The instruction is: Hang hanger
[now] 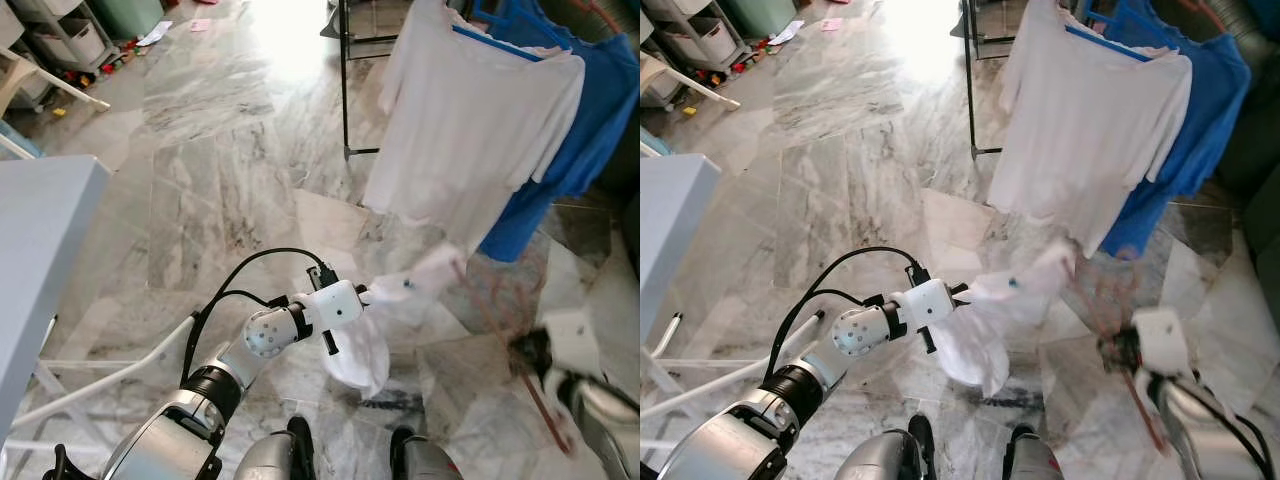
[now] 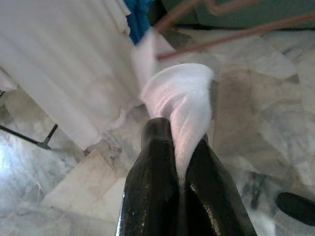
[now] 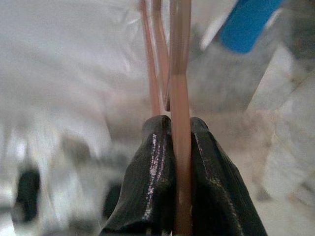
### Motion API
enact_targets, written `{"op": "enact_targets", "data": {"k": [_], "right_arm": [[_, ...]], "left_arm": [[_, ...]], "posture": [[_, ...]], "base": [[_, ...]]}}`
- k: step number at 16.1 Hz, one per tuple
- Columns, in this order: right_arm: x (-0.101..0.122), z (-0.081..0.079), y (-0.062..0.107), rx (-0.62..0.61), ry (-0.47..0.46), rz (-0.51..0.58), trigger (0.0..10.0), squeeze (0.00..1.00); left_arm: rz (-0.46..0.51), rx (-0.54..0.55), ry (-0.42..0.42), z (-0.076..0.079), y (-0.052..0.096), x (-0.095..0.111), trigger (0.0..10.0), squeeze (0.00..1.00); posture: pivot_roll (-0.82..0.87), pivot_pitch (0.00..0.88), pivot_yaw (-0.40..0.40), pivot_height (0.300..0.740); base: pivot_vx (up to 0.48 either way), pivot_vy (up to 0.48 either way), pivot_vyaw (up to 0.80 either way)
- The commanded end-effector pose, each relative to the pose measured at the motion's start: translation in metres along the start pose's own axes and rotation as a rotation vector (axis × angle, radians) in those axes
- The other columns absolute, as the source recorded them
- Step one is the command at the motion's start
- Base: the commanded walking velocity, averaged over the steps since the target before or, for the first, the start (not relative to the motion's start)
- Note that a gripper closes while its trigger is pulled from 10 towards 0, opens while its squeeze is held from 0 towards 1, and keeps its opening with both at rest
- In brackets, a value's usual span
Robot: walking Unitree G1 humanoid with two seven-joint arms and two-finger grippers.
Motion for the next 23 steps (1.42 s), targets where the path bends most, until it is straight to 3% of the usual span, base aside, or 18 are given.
{"op": "enact_targets", "data": {"k": [1,2,3,4,5,6,7,8,9,10,11,12,14,18,19,21,23], "right_arm": [[0.019,0.012,0.001,-0.081,-0.098,0.097,10.0,0.0],[0.025,0.016,0.0,-0.117,-0.146,0.136,10.0,0.0],[0.045,0.025,-0.001,-0.18,-0.31,0.256,10.0,0.0],[0.053,0.028,0.0,-0.194,-0.378,0.303,10.0,0.0],[0.067,0.032,0.001,-0.2,-0.524,0.378,10.0,0.0],[0.075,0.03,0.001,-0.18,-0.589,0.404,10.0,0.0],[0.091,0.014,-0.001,-0.076,-0.648,0.42,10.0,0.0],[0.095,0.007,-0.002,-0.038,-0.622,0.413,10.0,0.0],[0.103,-0.015,0.0,0.057,-0.562,0.404,10.0,0.0],[0.105,-0.043,0.003,0.198,-0.53,0.36,10.0,0.0],[0.104,-0.051,0.005,0.234,-0.51,0.345,10.0,0.0],[0.093,-0.067,0.008,0.314,-0.417,0.282,10.0,0.0],[0.061,-0.1,0.022,0.52,-0.368,0.127,10.0,0.0],[0.053,-0.122,0.037,0.673,-0.499,0.047,10.0,0.0],[0.047,-0.129,0.043,0.733,-0.492,0.012,10.0,0.0],[0.033,-0.133,0.049,0.773,-0.482,-0.062,10.0,0.0],[0.013,-0.123,0.045,0.72,-0.471,-0.132,10.0,0.0]], "left_arm": [[-0.002,-0.002,0.009,0.004,0.005,-0.005,10.0,0.0],[0.01,0.0,0.009,0.004,0.004,-0.003,10.0,0.0],[0.042,0.007,0.013,0.005,0.002,0.003,10.0,0.0],[0.054,0.007,0.015,0.006,0.002,0.005,10.0,0.0],[0.073,0.005,0.015,0.009,0.001,0.008,10.0,0.0],[0.083,-0.001,0.014,0.013,0.001,0.009,10.0,0.0],[0.097,-0.019,0.002,0.022,0.0,0.011,10.0,0.0],[0.101,-0.023,-0.009,0.024,-0.001,0.012,10.0,0.0],[0.115,-0.025,-0.036,0.026,-0.002,0.015,10.0,0.0],[0.125,-0.012,-0.115,0.025,-0.004,0.02,10.0,0.0],[0.129,-0.003,-0.147,0.023,-0.004,0.021,10.0,0.0],[0.135,0.002,-0.14,0.02,-0.005,0.024,10.0,0.0],[0.144,0.007,-0.162,0.017,-0.006,0.026,10.0,0.0],[0.141,0.016,-0.226,0.016,-0.003,0.023,10.0,0.0],[0.145,0.018,-0.234,0.016,-0.001,0.023,10.0,0.0],[0.16,0.038,-0.273,0.012,0.001,0.024,10.0,0.0],[0.147,0.106,-0.315,-0.002,0.004,0.023,10.0,0.0]], "posture": [[-0.14,0.253,0.15,0.74],[-0.14,0.254,0.148,0.74],[-0.14,0.255,0.149,0.74],[-0.14,0.255,0.149,0.74],[-0.14,0.255,0.149,0.74],[-0.14,0.256,0.149,0.74],[-0.14,0.256,0.146,0.74],[-0.14,0.256,0.145,0.74],[-0.14,0.256,0.14,0.74],[-0.14,0.257,0.134,0.74],[-0.14,0.257,0.134,0.74],[-0.14,0.257,0.13,0.74],[-0.15,0.257,0.126,0.74],[-0.14,0.256,0.125,0.74],[-0.14,0.257,0.125,0.74],[-0.14,0.257,0.125,0.74],[-0.14,0.256,0.12,0.74]], "base": [[0.0,0.0,0.0],[0.0,0.0,0.0],[0.0,0.0,0.0],[0.0,0.0,0.0],[0.0,0.0,0.0],[0.0,0.0,0.0],[0.0,0.0,0.0],[0.0,0.0,0.0],[0.0,0.0,0.0],[0.0,0.0,0.0],[0.0,0.0,0.0],[0.0,0.0,0.0],[0.0,0.0,0.0],[0.0,0.0,0.0],[0.0,0.0,0.0],[0.0,0.0,0.0],[0.0,0.0,0.0]]}}
Point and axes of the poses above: a point about 5 cm out from each wrist's last joint towards the gripper, its own y axis pointing back from the gripper into the wrist, its own x axis along the axis of the wrist's last joint, z = x × y, the point moved 4 cm from there along -y, pointing out of the wrist towards the gripper, and after that the axes turned 5 degrees about -y, right-handed, at the moved point
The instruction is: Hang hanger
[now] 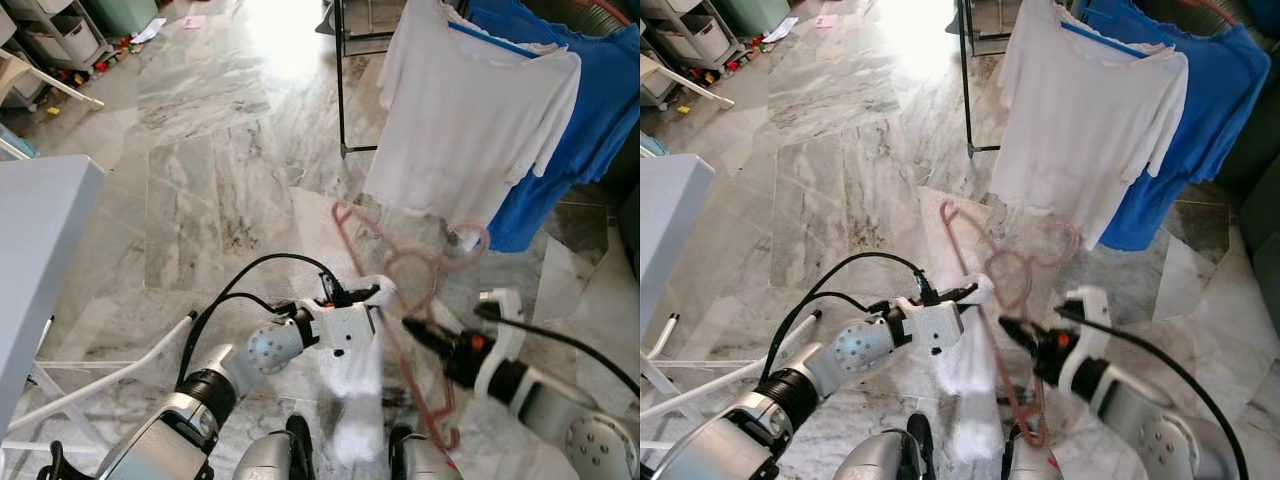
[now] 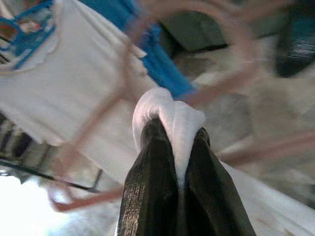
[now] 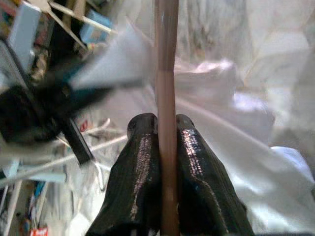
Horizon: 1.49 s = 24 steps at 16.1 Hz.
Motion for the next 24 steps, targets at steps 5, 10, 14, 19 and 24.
{"op": "enact_targets", "data": {"k": [5,10,14,19,24], "right_arm": [[-0.026,0.029,0.009,-0.118,0.09,-0.093,10.0,0.0],[-0.003,0.058,0.043,-0.253,0.524,-0.128,10.0,0.0],[0.025,0.05,0.067,-0.175,0.768,-0.125,10.0,0.0],[0.021,0.041,0.079,-0.088,0.821,-0.261,10.0,0.0],[0.017,0.047,0.095,-0.088,0.854,-0.362,10.0,0.0]], "left_arm": [[-0.024,0.05,-0.022,-0.021,0.008,-0.01,10.0,0.0],[-0.083,0.013,-0.025,-0.038,0.017,-0.026,10.0,0.0],[-0.082,-0.105,-0.008,-0.034,0.02,-0.029,10.0,0.0],[-0.1,-0.144,-0.023,-0.037,0.021,-0.032,10.0,0.0],[-0.121,-0.147,-0.013,-0.044,0.025,-0.036,10.0,0.0]], "posture": [[-0.13,0.256,0.129,0.74],[-0.13,0.252,0.151,0.74],[-0.14,0.254,0.164,0.74],[-0.14,0.26,0.163,0.74],[-0.14,0.261,0.167,0.74]], "base": [[0.0,0.0,0.0],[0.0,0.0,0.0],[0.0,0.0,0.0],[0.0,0.0,0.0],[0.0,0.0,0.0]]}}
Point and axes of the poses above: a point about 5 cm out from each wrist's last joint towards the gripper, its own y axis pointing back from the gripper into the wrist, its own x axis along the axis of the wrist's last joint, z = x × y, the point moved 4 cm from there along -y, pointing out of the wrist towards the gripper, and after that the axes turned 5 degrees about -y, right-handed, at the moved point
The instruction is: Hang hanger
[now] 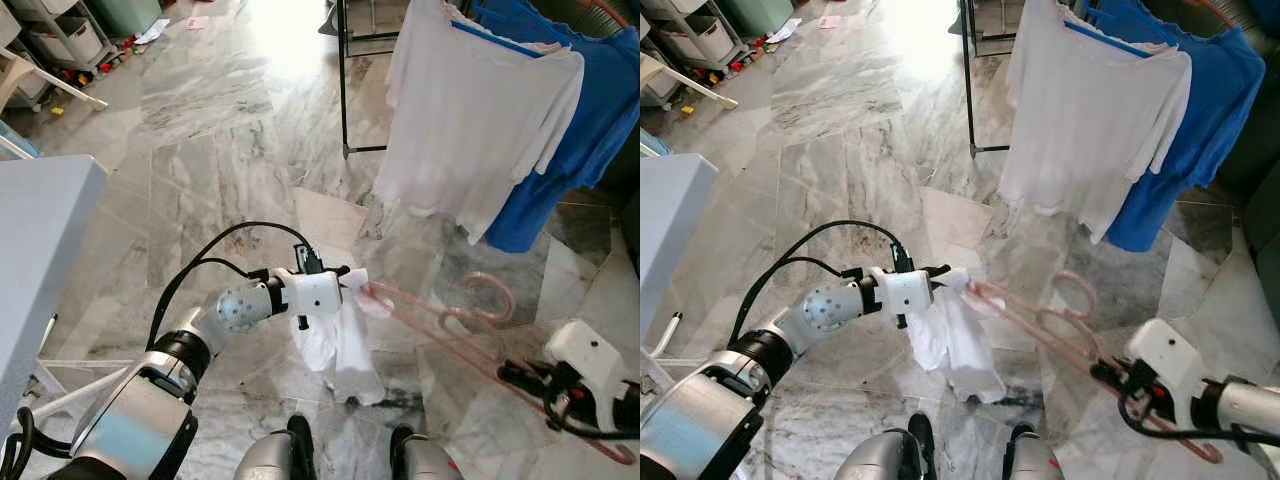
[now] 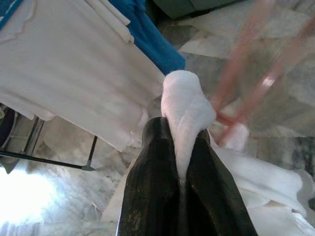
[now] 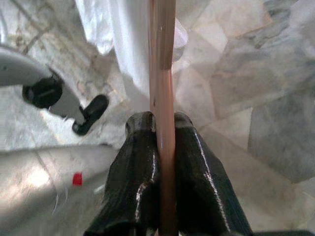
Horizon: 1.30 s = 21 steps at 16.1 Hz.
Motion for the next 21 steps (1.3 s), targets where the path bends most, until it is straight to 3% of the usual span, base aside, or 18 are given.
{"op": "enact_targets", "data": {"k": [1,7,10,19,21], "right_arm": [[-0.003,-0.006,0.004,0.038,0.018,-0.035,10.0,0.0],[-0.01,-0.01,0.005,0.06,0.03,-0.078,10.0,0.0],[-0.011,-0.007,0.001,0.047,0.049,-0.089,10.0,0.0],[-0.013,0.0,0.005,0.02,0.078,-0.107,10.0,0.0],[-0.005,0.004,-0.006,-0.025,0.107,-0.061,10.0,0.0]], "left_arm": [[-0.03,0.004,0.01,-0.004,0.007,-0.009,10.0,0.0],[-0.023,-0.006,0.011,-0.004,0.009,-0.008,10.0,0.0],[0.026,-0.049,0.022,0.0,0.012,-0.004,10.0,0.0],[0.041,-0.108,0.03,0.007,0.022,-0.008,10.0,0.0],[0.059,-0.114,0.041,0.009,0.022,-0.005,10.0,0.0]], "posture": [[-0.14,0.26,0.165,0.74],[-0.14,0.259,0.167,0.74],[-0.13,0.259,0.17,0.74],[-0.13,0.264,0.173,0.74],[-0.13,0.262,0.168,0.74]], "base": [[0.0,0.0,0.0],[0.0,0.0,0.0],[0.0,0.0,0.0],[0.0,0.0,0.0],[0.0,0.0,0.0]]}}
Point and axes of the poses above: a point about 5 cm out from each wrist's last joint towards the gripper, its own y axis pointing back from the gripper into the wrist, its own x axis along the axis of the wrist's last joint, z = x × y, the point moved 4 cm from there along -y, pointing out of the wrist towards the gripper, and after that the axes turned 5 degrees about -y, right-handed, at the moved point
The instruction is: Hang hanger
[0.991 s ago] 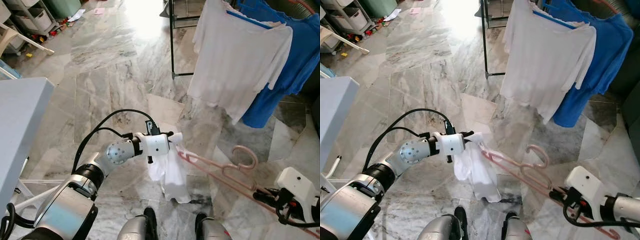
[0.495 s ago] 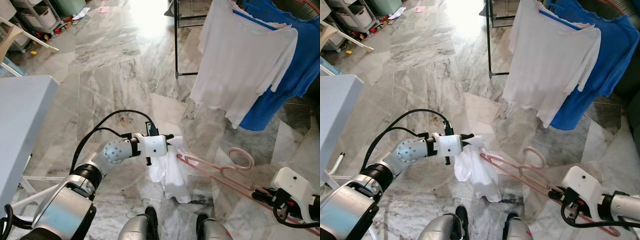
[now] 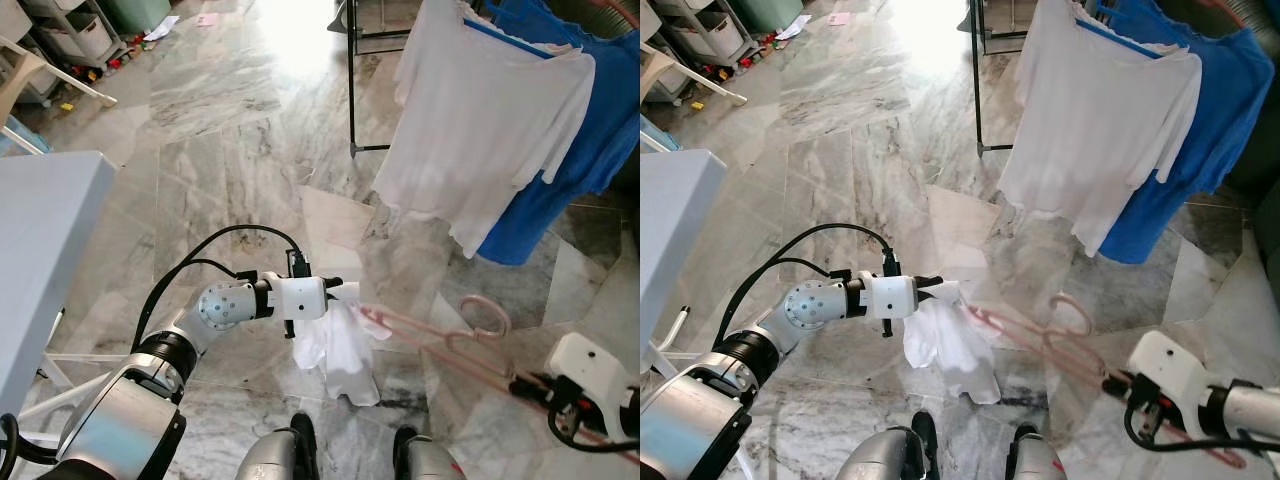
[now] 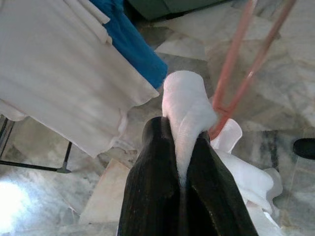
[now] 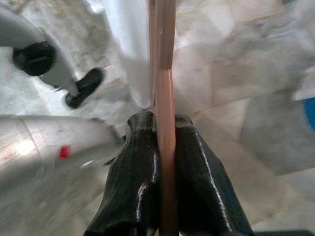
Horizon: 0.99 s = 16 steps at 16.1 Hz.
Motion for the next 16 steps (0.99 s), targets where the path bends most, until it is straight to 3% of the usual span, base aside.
{"op": "enact_targets", "data": {"k": [1,7,10,12,16], "right_arm": [[0.002,-0.006,-0.013,-0.001,0.025,0.022,10.0,0.0],[0.001,-0.022,-0.037,0.046,0.01,0.044,10.0,0.0],[-0.004,-0.017,-0.036,0.019,0.014,0.034,10.0,0.0],[-0.016,-0.01,-0.028,-0.021,0.021,-0.011,10.0,0.0],[-0.03,-0.023,-0.023,0.036,0.016,-0.081,10.0,0.0]], "left_arm": [[0.029,0.0,0.008,0.003,0.003,0.002,10.0,0.0],[0.054,0.011,0.017,0.004,0.001,0.006,10.0,0.0],[0.033,0.014,0.026,0.001,0.002,0.003,10.0,0.0],[-0.034,0.019,0.028,-0.001,0.007,-0.008,10.0,0.0],[-0.067,0.044,0.035,-0.008,0.01,-0.013,10.0,0.0]], "posture": [[-0.13,0.26,0.166,0.74],[-0.12,0.258,0.165,0.74],[-0.12,0.257,0.165,0.74],[-0.12,0.259,0.166,0.74],[-0.13,0.265,0.173,0.74]], "base": [[0.0,0.0,0.0],[0.0,0.0,0.0],[0.0,0.0,0.0],[0.0,0.0,0.0],[0.0,0.0,0.0]]}}
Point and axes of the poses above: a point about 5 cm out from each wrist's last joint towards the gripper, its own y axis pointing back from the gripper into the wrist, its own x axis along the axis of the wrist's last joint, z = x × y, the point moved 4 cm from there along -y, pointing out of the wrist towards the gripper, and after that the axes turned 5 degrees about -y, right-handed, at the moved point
